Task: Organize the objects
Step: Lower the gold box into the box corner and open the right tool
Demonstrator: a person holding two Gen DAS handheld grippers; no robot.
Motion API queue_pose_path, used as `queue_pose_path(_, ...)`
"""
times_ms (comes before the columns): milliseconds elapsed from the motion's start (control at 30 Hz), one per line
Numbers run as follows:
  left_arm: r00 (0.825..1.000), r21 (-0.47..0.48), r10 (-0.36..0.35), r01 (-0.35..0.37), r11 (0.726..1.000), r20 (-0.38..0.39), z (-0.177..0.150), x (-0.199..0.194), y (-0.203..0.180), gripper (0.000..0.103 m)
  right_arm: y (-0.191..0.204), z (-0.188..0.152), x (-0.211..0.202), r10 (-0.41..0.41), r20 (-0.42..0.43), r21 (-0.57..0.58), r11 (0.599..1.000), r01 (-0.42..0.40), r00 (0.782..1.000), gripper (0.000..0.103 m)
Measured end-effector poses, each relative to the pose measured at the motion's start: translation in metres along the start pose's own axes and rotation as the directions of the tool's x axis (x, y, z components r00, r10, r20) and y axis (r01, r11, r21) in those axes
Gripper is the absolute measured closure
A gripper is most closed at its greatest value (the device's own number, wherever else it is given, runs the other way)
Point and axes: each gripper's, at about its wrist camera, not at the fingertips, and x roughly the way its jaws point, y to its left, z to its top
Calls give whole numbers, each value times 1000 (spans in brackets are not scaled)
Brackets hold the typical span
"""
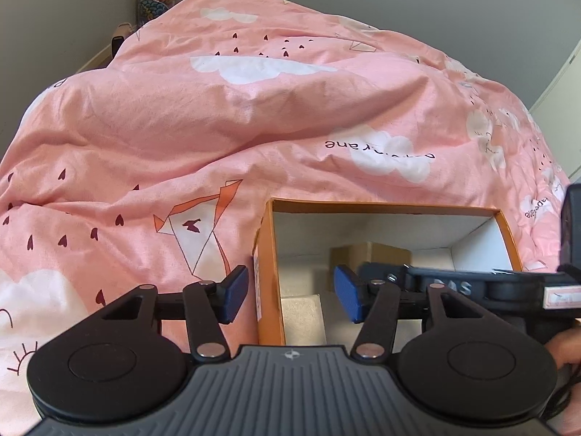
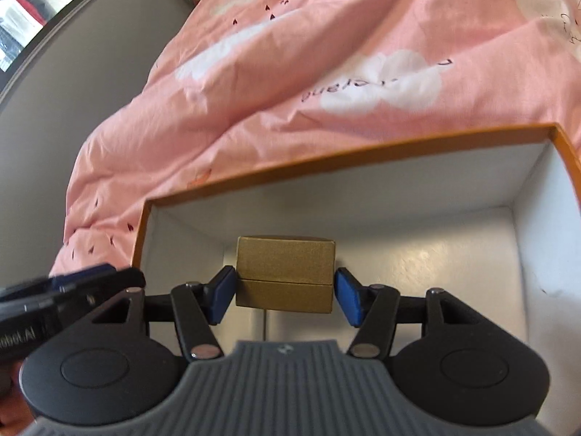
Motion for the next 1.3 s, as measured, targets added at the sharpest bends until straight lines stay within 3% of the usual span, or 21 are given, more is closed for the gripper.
queue_pose_path(367,1000,-35,6,-6,999,-5,4,7,13,41,20,5,44,92,-55,8,996,-92,994,41)
queue_pose_path(733,1000,-61,3,-3,998,-1,4,5,21,41,19,7,47,186,-63,34,982,-184,981,42)
queue_pose_path(800,1000,-59,3,-3,998,-3,2,5,20,41,19,7,47,186,-67,36,982,-184,980,55)
queue_pose_path(833,1000,-58,2,-2,998,-5,2,5,20,41,20,7,47,179,-72,34,984,-177,981,67)
queue_pose_path(967,1000,-55,1,-1,998,-5,-2,3,18,41,19,5,49,160,-67,19,987,-159,985,78)
queue_pose_path(1133,999,-26,-10,11,1000,31,-10,-14,9,41,15,4,38,149,-63,17,989,-148,987,78)
queue_pose_path(1300,995,20,-61,59,998,82,-30,-53,-8,41,19,-9,-13,154,-4,-53,987,-154,988,73)
